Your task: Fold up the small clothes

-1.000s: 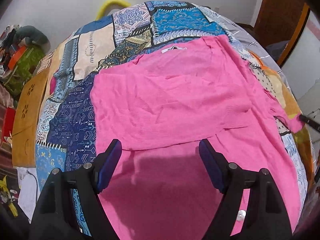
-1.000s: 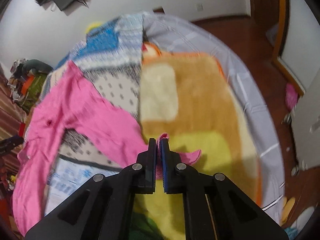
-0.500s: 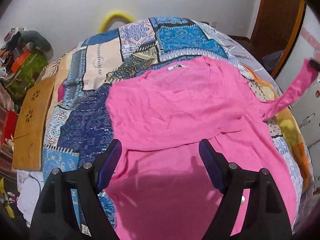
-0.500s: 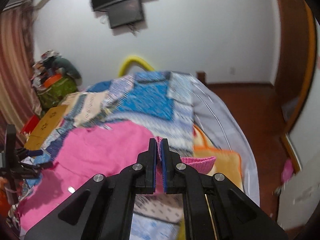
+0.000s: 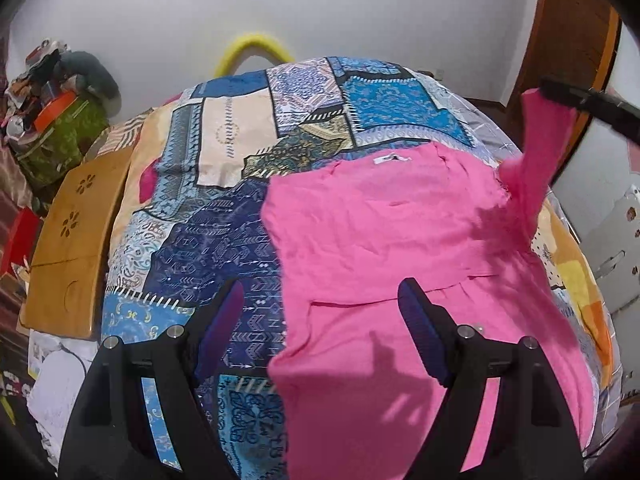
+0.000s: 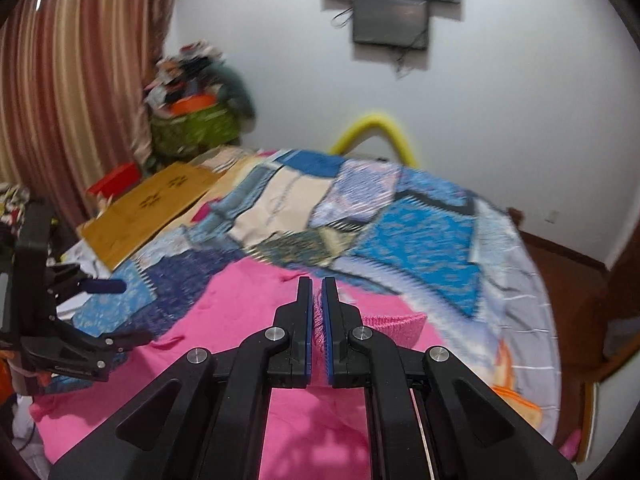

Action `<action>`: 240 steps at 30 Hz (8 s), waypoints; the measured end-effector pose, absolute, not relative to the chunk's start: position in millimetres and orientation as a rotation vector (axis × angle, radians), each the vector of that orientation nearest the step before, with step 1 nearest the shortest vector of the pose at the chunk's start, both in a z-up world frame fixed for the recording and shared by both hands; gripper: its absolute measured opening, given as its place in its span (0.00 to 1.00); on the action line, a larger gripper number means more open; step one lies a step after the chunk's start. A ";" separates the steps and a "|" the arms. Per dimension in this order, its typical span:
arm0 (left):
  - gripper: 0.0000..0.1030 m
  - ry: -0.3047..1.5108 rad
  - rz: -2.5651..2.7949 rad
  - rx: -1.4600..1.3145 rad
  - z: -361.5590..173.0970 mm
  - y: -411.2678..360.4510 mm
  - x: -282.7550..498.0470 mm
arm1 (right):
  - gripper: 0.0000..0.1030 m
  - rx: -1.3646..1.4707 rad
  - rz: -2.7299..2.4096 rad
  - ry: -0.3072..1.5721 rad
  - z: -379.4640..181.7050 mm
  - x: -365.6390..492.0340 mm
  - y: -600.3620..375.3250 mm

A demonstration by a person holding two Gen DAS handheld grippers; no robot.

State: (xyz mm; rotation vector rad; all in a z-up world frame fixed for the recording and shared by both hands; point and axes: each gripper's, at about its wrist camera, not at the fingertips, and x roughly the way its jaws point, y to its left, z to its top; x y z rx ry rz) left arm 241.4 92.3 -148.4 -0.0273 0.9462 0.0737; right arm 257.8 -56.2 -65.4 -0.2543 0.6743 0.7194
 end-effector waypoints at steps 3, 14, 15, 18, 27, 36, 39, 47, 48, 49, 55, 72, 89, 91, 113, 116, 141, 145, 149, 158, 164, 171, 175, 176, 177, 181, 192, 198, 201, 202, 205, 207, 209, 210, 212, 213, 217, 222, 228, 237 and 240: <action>0.77 0.954 0.085 -0.039 -152.9 100.4 241.5 | 0.04 -0.254 0.763 0.752 -90.6 266.4 -32.8; 0.77 1.001 0.079 -0.067 -170.0 106.9 258.8 | 0.30 -0.132 0.764 0.901 -115.1 277.2 -44.0; 0.77 1.002 0.072 -0.065 -170.3 104.1 261.2 | 0.31 -0.123 0.757 0.893 -112.4 277.4 -49.9; 0.77 1.006 0.038 -0.057 -171.0 92.3 271.1 | 0.34 -0.097 0.741 0.894 -105.6 279.9 -69.2; 0.77 1.068 -0.043 -0.054 -192.2 58.7 327.6 | 0.37 -0.123 0.666 0.980 -132.5 279.9 -126.0; 0.75 1.144 -0.153 -0.055 -222.8 27.0 363.6 | 0.37 -0.067 0.633 1.133 -193.0 279.4 -160.3; 0.63 1.161 -0.168 -0.070 -231.3 20.2 368.8 | 0.37 -0.067 0.646 1.154 -204.3 274.0 -160.5; 0.11 1.114 -0.177 -0.053 -213.4 13.9 363.6 | 0.37 -0.093 0.667 1.148 -219.0 270.1 -149.9; 0.11 1.106 -0.174 -0.069 -209.7 16.9 362.5 | 0.37 -0.084 0.666 1.148 -219.7 272.0 -150.6; 0.11 1.093 -0.163 -0.091 -204.1 22.2 360.4 | 0.37 -0.075 0.664 1.150 -220.4 273.3 -151.1; 0.11 1.032 -0.062 -0.152 -183.8 58.3 346.9 | 0.37 -0.071 0.660 1.144 -221.6 273.1 -151.0; 0.33 1.140 0.031 -0.225 -223.0 118.8 312.2 | 0.37 -0.082 0.619 1.130 -219.4 270.2 -146.5; 0.28 1.098 -0.097 0.005 -231.3 55.7 344.5 | 0.08 -0.268 0.619 0.967 -202.0 265.2 -116.3; 0.19 1.082 -0.111 0.010 -226.2 52.3 347.2 | 0.07 -0.233 0.625 0.955 -196.5 265.1 -119.5; 0.04 1.077 -0.107 -0.239 -178.8 110.7 317.7 | 0.08 -0.067 0.661 1.106 -198.0 260.4 -136.2; 0.04 1.085 -0.084 -0.219 -183.5 114.8 310.5 | 0.08 -0.074 0.651 1.109 -196.8 257.3 -135.8; 0.31 1.093 -0.207 -0.184 -231.5 58.1 359.7 | 0.16 -0.106 0.661 1.109 -211.9 253.4 -139.8; 0.08 1.077 -0.202 -0.183 -232.1 56.0 364.3 | 0.16 -0.095 0.667 1.103 -212.6 253.1 -140.3; 0.03 1.062 -0.186 -0.180 -228.5 54.7 362.0 | 0.16 -0.094 0.669 1.104 -212.5 251.9 -141.1; 0.03 1.009 -0.165 -0.204 -199.2 73.6 328.2 | 0.16 -0.104 0.658 1.111 -205.6 243.9 -142.6; 0.03 1.014 -0.132 -0.226 -194.9 91.9 302.4 | 0.16 -0.098 0.654 1.103 -194.7 237.5 -142.3; 0.03 1.094 -0.088 -0.195 -218.1 97.8 280.1 | 0.16 -0.099 0.633 1.090 -181.5 227.9 -144.3; 0.03 1.140 -0.061 -0.128 -228.4 93.2 268.1 | 0.27 -0.094 0.613 1.093 -177.7 221.1 -149.0; 0.03 1.144 -0.056 -0.123 -229.6 93.8 265.8 | 0.34 -0.093 0.606 1.092 -177.2 219.3 -150.4; 0.03 1.149 -0.052 -0.118 -230.4 95.2 263.6 | 0.36 -0.093 0.599 1.091 -176.8 216.9 -151.6; 0.13 1.159 -0.028 -0.130 -229.5 105.6 252.7 | 0.42 -0.078 0.580 1.115 -178.2 209.7 -156.0; 0.59 1.206 0.024 -0.169 -232.3 140.0 206.2 | 0.52 -0.021 0.577 1.192 -200.3 176.9 -162.8; 0.62 1.204 -0.011 -0.245 -239.3 141.4 181.4 | 0.55 0.022 0.584 1.151 -199.6 167.1 -164.1; 0.62 1.192 -0.039 -0.275 -238.3 137.5 175.7 | 0.55 0.019 0.591 1.136 -199.3 163.9 -159.8; 0.62 1.189 -0.054 -0.278 -237.6 135.2 174.4 | 0.52 0.014 0.598 1.130 -199.1 162.9 -158.0; 0.54 1.184 -0.082 -0.276 -234.5 127.0 174.8 | 0.44 -0.007 0.626 1.111 -198.5 160.0 -151.1; 0.38 1.179 -0.111 -0.291 -232.2 123.5 177.6 | 0.39 -0.019 0.640 1.097 -198.6 159.0 -147.3; 0.23 1.180 -0.136 -0.304 -230.2 118.3 183.2 | 0.18 -0.034 0.655 1.083 -200.3 159.8 -143.2; 0.18 1.180 -0.146 -0.305 -229.4 115.9 186.4 | 0.12 -0.033 0.661 1.079 -201.0 161.2 -141.9; 0.04 1.178 -0.165 -0.298 -227.1 109.4 192.3 | 0.06 -0.021 0.676 1.077 -201.7 165.0 -139.7; 0.04 1.173 -0.166 -0.288 -224.8 105.1 195.5 | 0.06 -0.021 0.685 1.070 -200.8 166.0 -138.3; 0.04 1.110 -0.175 -0.242 -207.1 92.6 207.2 | 0.05 -0.075 0.698 0.993 -185.6 174.9 -134.3; 0.04 1.009 -0.153 -0.201 -176.3 88.2 234.1 | 0.05 -0.072 0.669 0.912 -163.5 204.0 -138.7; 0.04 0.972 -0.064 -0.200 -168.5 107.4 273.4 | 0.05 -0.089 0.581 0.875 -158.9 239.8 -141.2; 0.04 1.028 0.061 -0.144 -195.4 130.5 274.5 | 0.16 -0.094 0.540 0.944 -169.6 252.4 -154.5; 0.04 1.037 0.061 -0.152 -194.1 135.4 263.9 | 0.33 -0.069 0.532 0.951 -164.3 245.2 -163.2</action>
